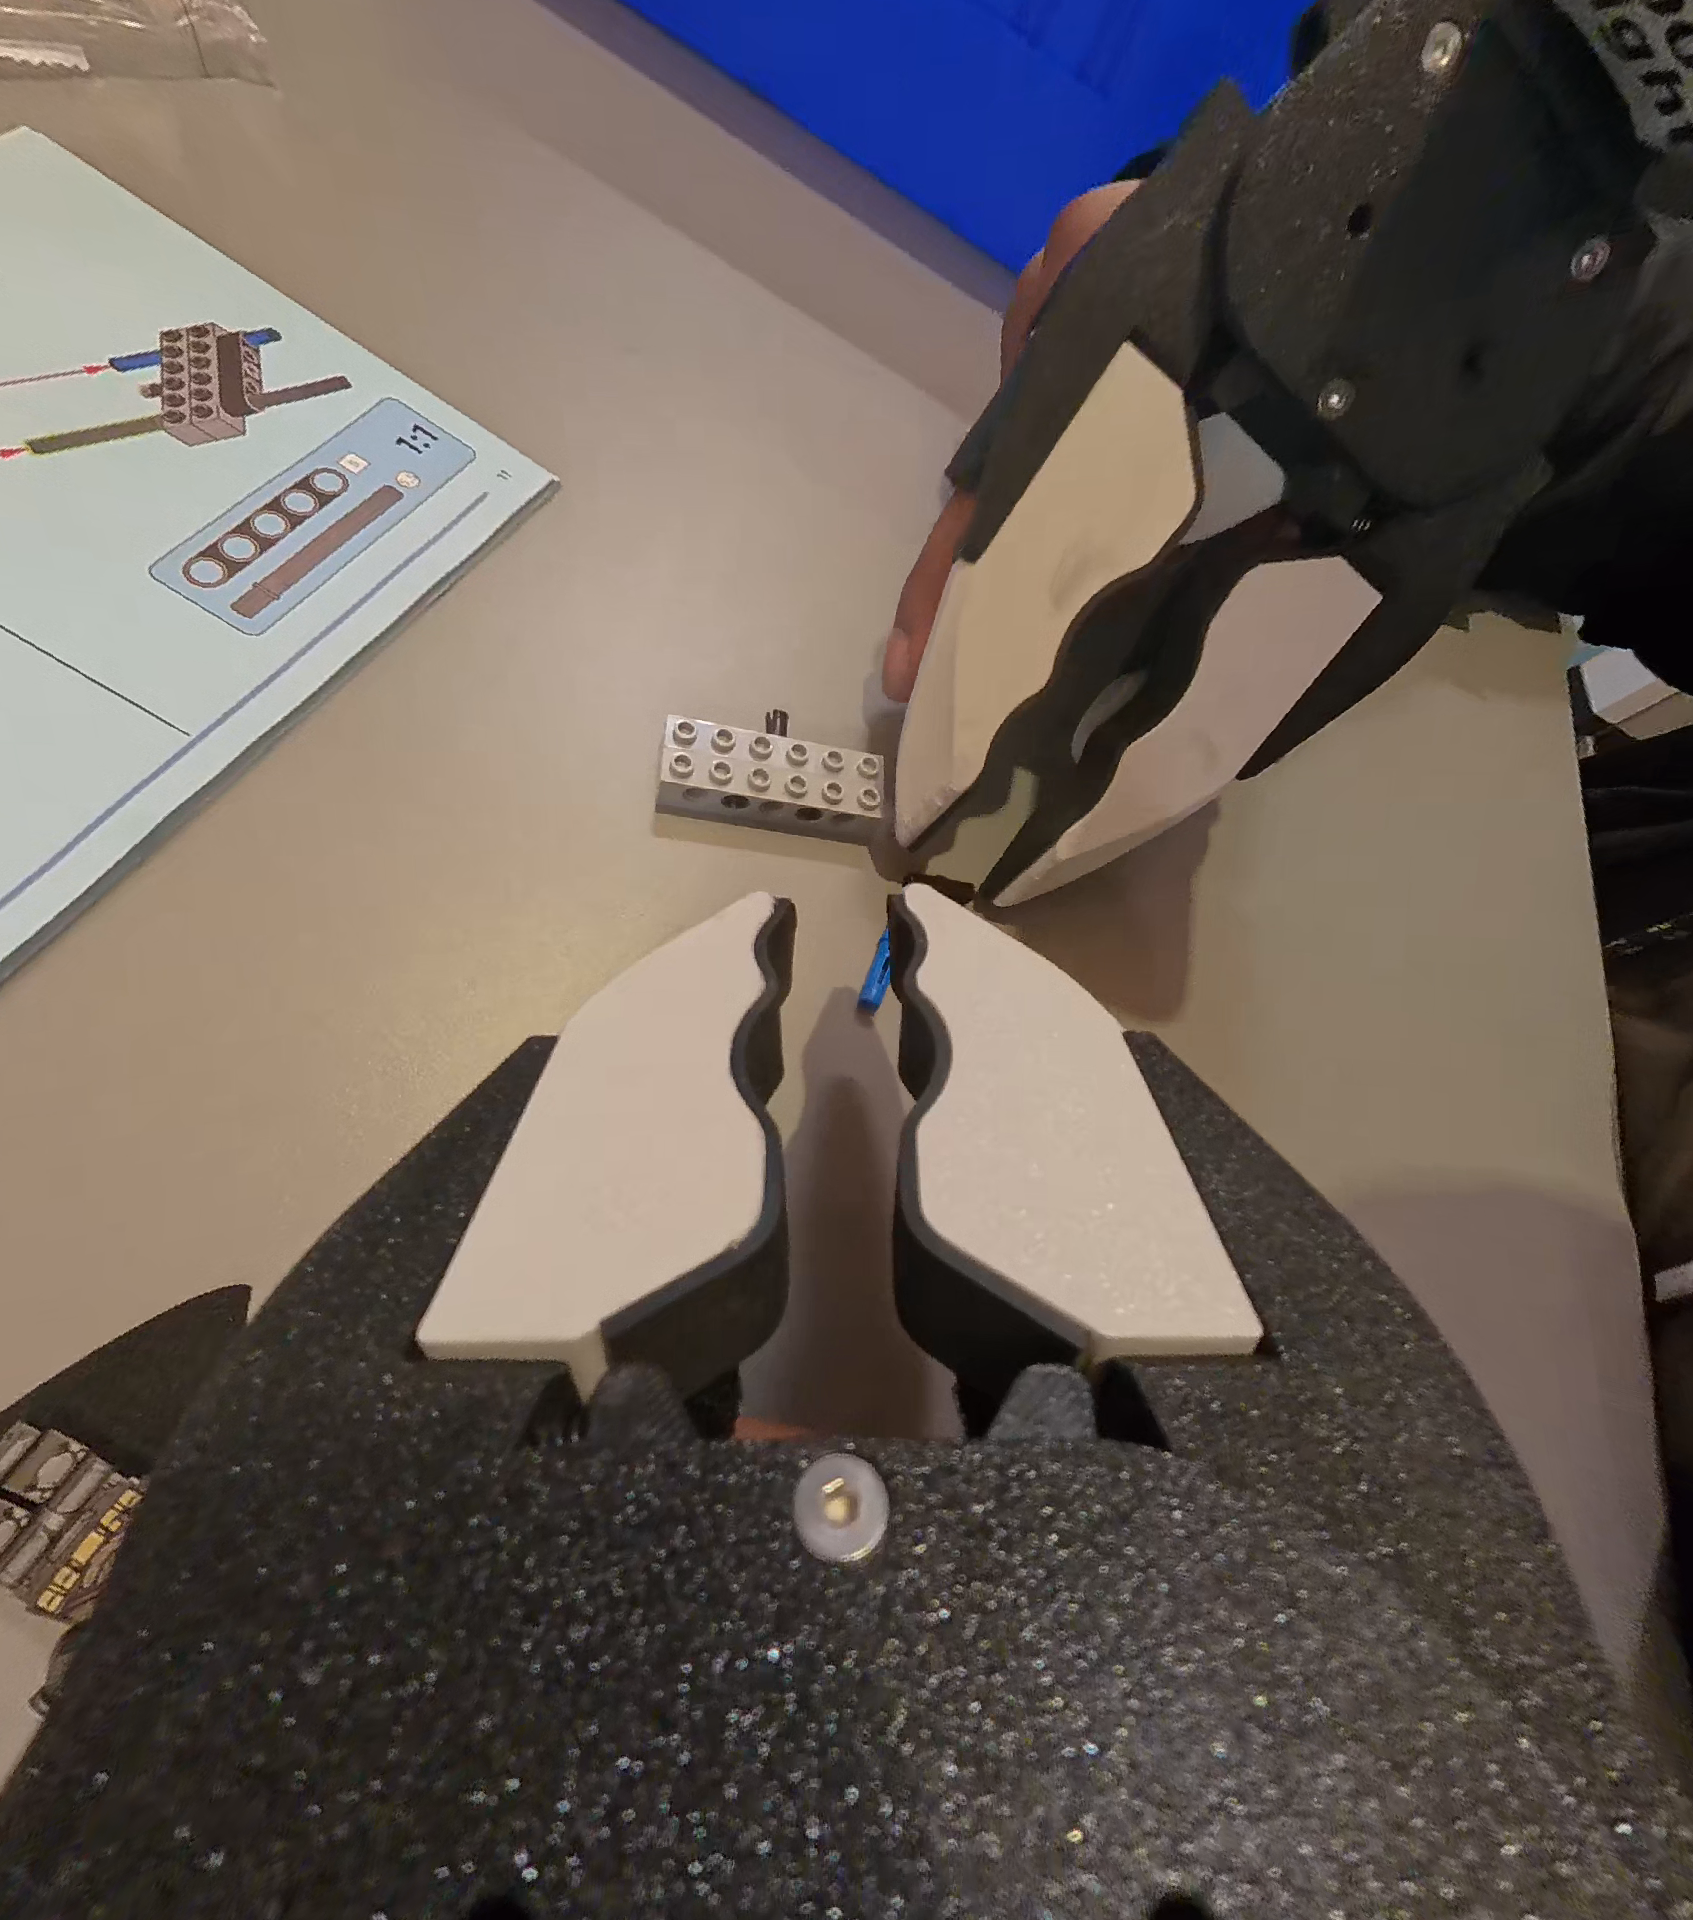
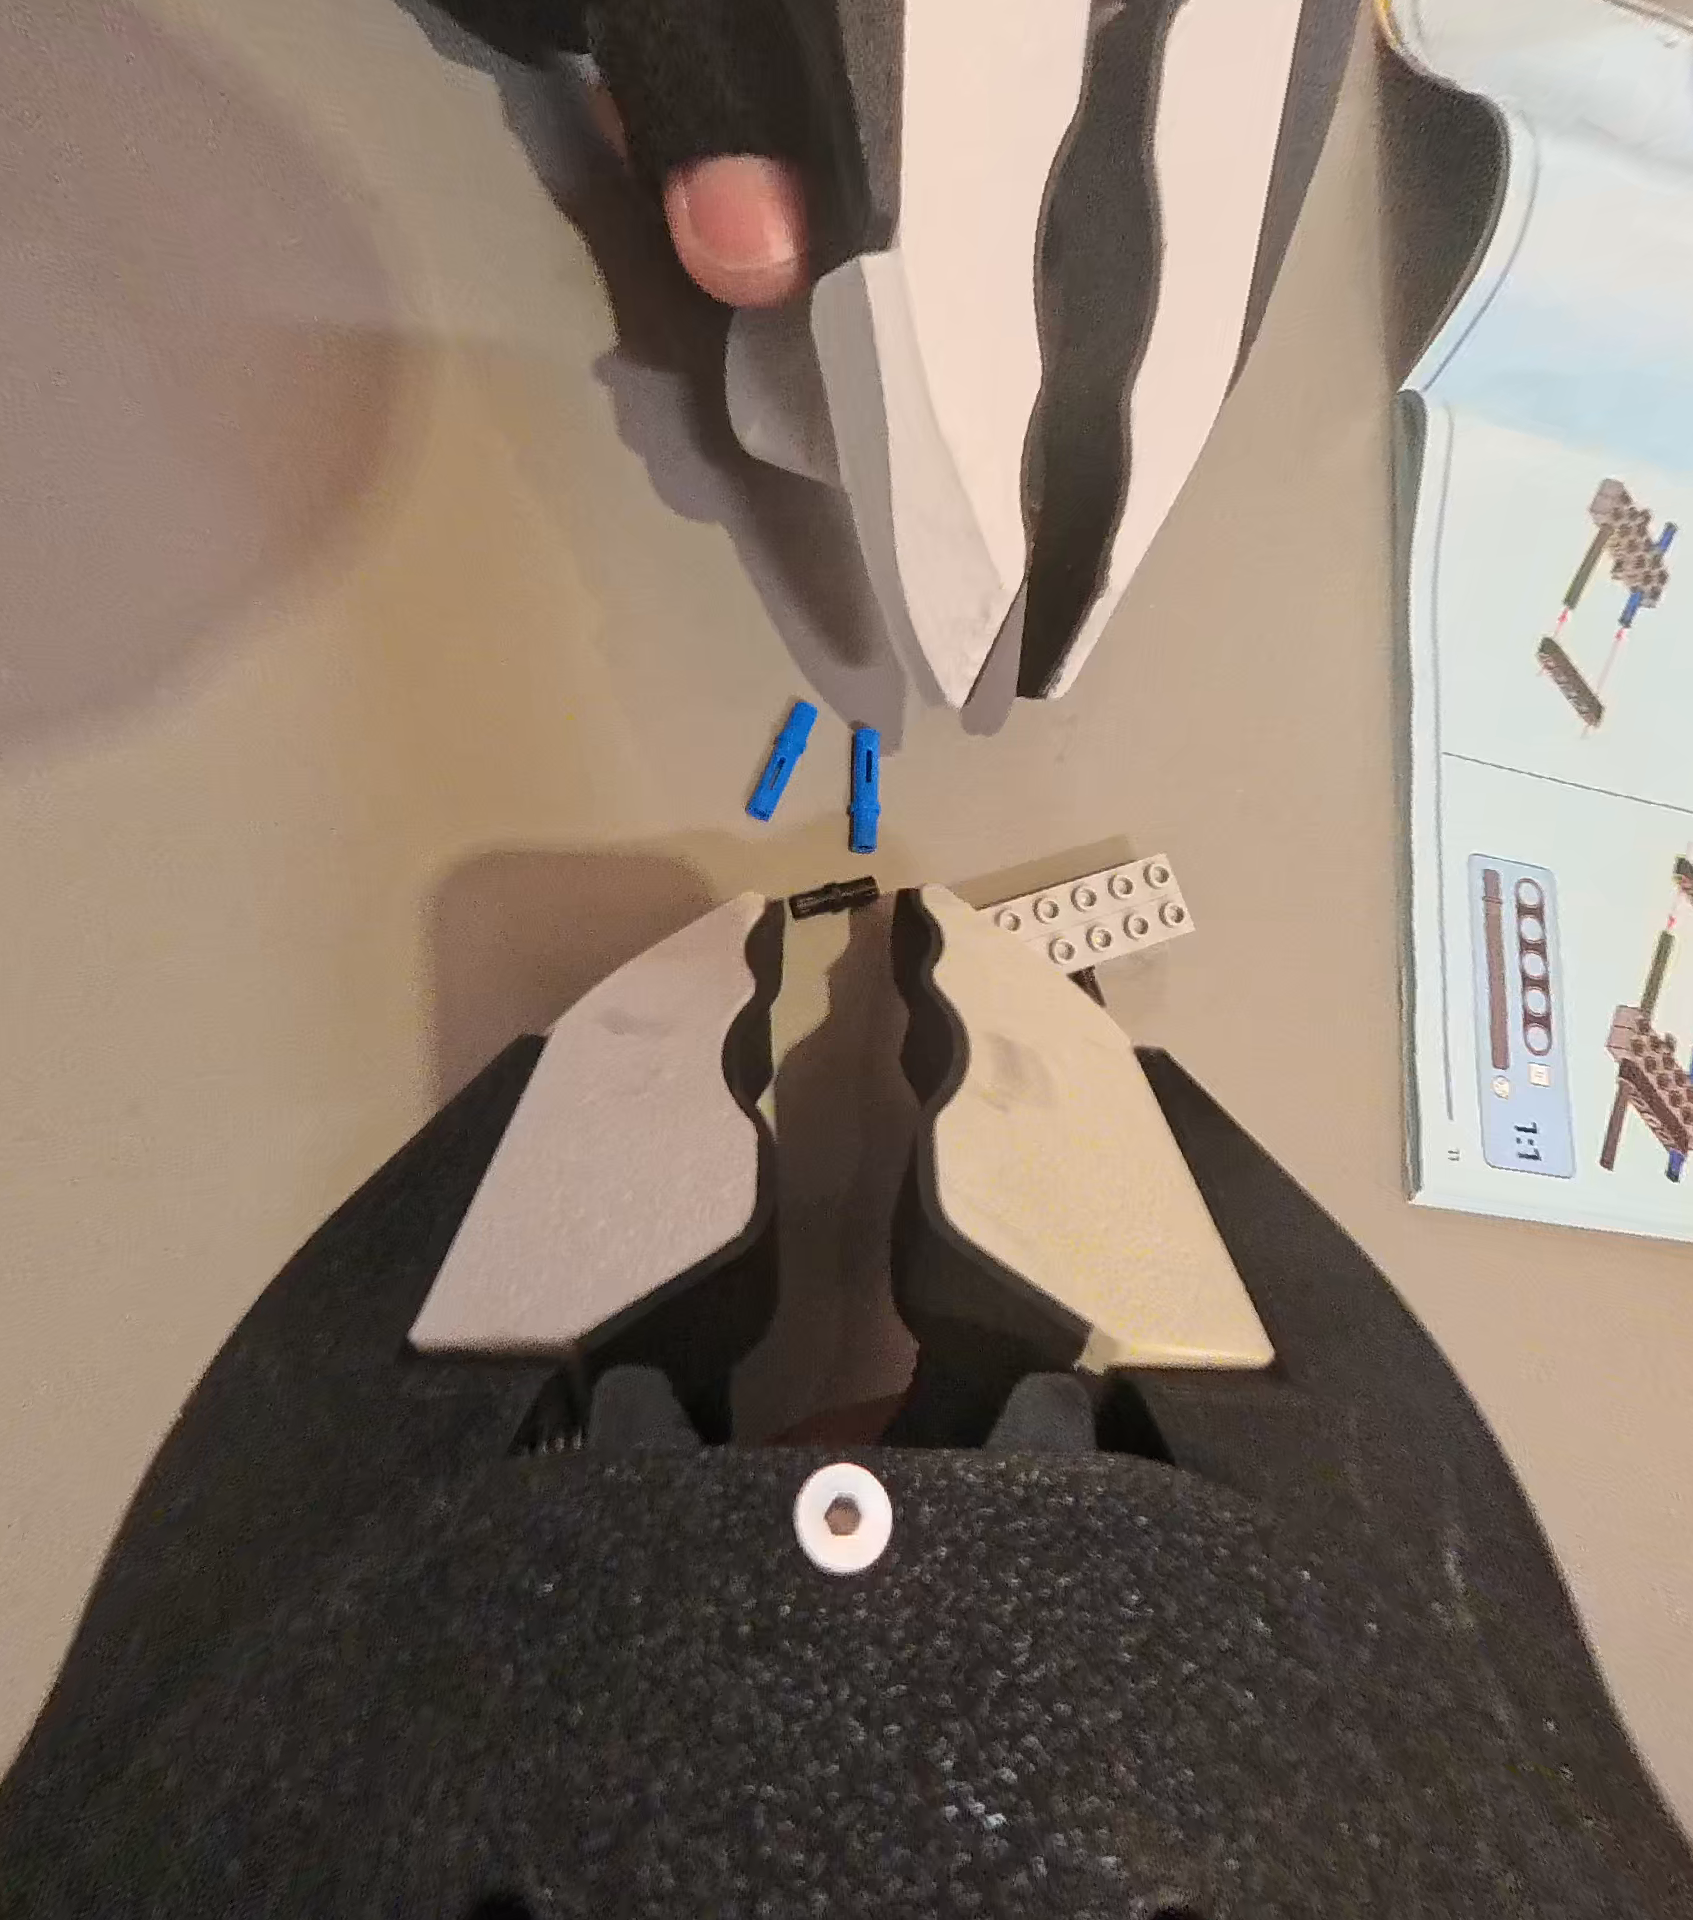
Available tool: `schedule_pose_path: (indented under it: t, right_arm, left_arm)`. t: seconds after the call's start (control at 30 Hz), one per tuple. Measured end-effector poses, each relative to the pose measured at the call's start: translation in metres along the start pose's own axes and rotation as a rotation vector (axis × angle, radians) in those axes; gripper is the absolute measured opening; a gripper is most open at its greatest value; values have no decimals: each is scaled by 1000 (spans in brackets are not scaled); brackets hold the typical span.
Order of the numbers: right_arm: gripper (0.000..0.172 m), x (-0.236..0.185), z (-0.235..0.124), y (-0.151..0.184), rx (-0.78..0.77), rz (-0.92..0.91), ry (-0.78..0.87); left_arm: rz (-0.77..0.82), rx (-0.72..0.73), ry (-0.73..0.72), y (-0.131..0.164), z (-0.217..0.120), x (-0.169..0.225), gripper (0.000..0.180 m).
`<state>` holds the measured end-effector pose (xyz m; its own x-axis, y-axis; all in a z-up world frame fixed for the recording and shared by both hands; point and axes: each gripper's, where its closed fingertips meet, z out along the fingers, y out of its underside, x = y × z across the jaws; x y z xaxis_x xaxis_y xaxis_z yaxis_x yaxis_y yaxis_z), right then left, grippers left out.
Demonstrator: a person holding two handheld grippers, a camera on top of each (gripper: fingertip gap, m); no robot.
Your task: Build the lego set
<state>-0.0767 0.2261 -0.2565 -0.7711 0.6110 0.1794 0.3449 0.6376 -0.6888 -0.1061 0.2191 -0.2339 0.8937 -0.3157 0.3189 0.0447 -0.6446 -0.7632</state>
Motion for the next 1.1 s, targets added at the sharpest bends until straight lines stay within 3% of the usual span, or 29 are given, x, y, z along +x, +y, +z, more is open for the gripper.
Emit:
schedule_pose_path:
  t: [0.27,0.7,0.87,1.1]
  right_arm:
    - [18,-2,4,1,-26,78,-109]
    - [16,-1,5,0,-30,95,-97]
    - [16,8,1,-5,19,50,10]
    - [16,39,-26,-44,259,37,302]
  left_arm:
    - [9,-7,-27,1,1,-2,16]
    - [7,5,-21,0,0,0,14]
    - [-15,39,8,-4,-2,3,14]
    - [-233,199,138,-25,-11,6,15]
